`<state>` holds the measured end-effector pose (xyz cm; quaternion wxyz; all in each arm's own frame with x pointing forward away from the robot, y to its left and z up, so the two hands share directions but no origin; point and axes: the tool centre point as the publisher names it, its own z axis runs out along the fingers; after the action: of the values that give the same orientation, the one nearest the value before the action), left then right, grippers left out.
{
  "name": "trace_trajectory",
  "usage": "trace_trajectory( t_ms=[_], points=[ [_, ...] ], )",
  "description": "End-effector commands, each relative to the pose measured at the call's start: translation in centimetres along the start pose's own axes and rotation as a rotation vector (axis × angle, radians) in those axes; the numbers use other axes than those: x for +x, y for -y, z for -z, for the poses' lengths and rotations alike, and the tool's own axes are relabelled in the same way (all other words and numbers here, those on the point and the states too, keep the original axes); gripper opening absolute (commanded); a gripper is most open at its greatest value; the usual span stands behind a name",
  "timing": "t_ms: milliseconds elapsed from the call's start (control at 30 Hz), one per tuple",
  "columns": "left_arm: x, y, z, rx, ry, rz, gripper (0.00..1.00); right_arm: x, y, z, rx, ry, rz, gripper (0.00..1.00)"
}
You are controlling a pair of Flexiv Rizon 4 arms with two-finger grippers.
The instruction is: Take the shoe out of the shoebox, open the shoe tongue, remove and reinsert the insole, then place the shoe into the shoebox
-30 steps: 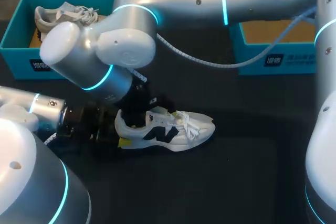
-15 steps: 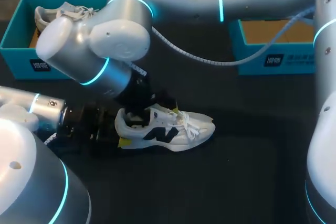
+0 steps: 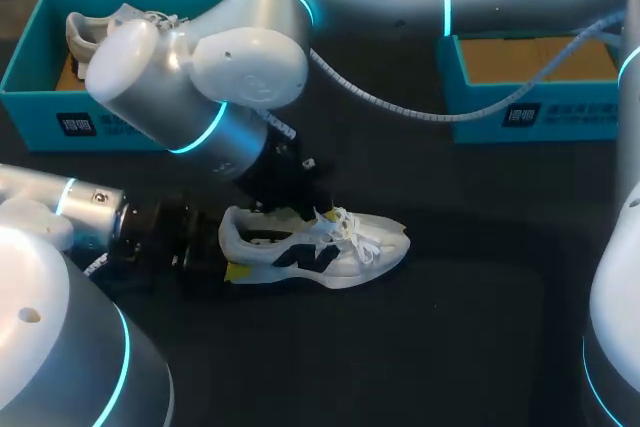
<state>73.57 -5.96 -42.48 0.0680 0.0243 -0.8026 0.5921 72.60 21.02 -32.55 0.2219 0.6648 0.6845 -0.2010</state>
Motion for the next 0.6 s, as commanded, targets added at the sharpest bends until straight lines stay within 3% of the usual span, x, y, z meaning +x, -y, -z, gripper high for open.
trace_trajectory(
  t_ms=[33, 533, 600],
  points=[
    [-0.2, -0.3, 0.0, -0.001, 0.003, 0.001, 0.00, -1.1, 0.4, -0.4, -0.008, -0.015, -0.337, 0.00],
    [-0.2, -0.3, 0.0, -0.001, 0.003, 0.001, 0.00, -3.6, 0.7, -2.5, -0.003, -0.009, -0.367, 0.00],
    [-0.2, -0.3, 0.0, -0.001, 0.003, 0.001, 0.00, -3.7, 0.8, -2.8, 0.001, -0.013, -0.369, 0.07]
  ],
)
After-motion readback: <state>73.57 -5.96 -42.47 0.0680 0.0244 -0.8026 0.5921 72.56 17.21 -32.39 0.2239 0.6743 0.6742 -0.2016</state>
